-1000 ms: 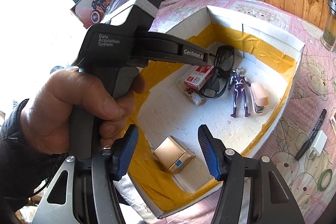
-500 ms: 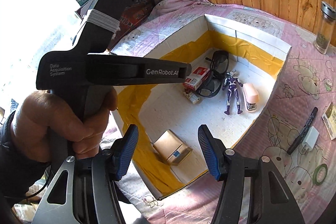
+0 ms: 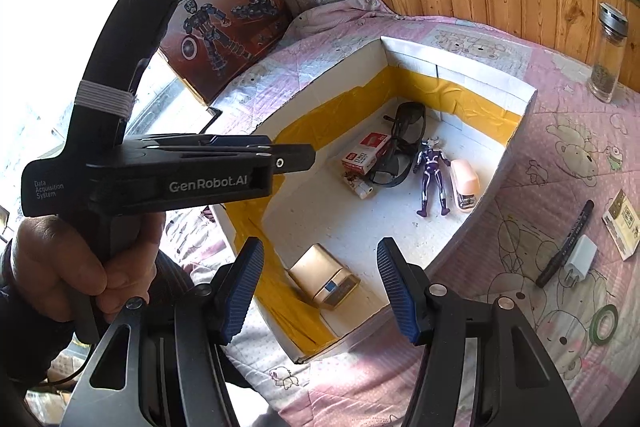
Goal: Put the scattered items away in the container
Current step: 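Withdraw both open tools from the box toward the remaining items, then move the left tool to the white charger while the right tool reaches the green tape roll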
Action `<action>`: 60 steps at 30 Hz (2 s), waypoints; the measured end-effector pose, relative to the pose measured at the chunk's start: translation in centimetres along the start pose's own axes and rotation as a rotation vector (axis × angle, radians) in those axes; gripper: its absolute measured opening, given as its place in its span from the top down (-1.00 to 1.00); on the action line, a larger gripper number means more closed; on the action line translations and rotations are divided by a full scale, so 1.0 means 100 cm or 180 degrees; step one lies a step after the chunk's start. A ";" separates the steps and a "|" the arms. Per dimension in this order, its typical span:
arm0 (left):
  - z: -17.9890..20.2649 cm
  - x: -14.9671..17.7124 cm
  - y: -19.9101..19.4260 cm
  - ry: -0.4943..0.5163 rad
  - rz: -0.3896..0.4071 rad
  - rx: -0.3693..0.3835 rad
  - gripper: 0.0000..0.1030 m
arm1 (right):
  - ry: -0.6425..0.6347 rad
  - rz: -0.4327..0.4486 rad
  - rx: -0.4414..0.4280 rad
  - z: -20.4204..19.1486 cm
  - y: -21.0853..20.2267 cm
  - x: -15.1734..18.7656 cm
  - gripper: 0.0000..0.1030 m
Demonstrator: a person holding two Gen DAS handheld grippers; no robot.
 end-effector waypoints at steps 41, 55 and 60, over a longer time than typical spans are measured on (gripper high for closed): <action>0.178 0.048 -0.030 0.0746 0.0096 0.0665 0.00 | 0.0963 0.0568 0.0841 0.187 -0.111 0.075 -0.17; 0.264 0.010 0.062 0.0746 -0.0209 0.0939 0.00 | 0.1487 0.0347 0.1408 0.278 -0.101 0.112 -0.17; 0.277 0.006 0.111 0.0711 -0.0345 0.0817 0.00 | 0.1537 0.0324 0.1403 0.286 -0.091 0.110 -0.17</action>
Point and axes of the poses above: each gripper's, at about its wrist camera, not at the fingertips, and y roughly the way its jaws point, z to its right, x to its underside, the point moved 10 cm from there along y, roughly the way its jaws point, and after that the axes turned 4 degrees about -x, right-handed, at the moved point
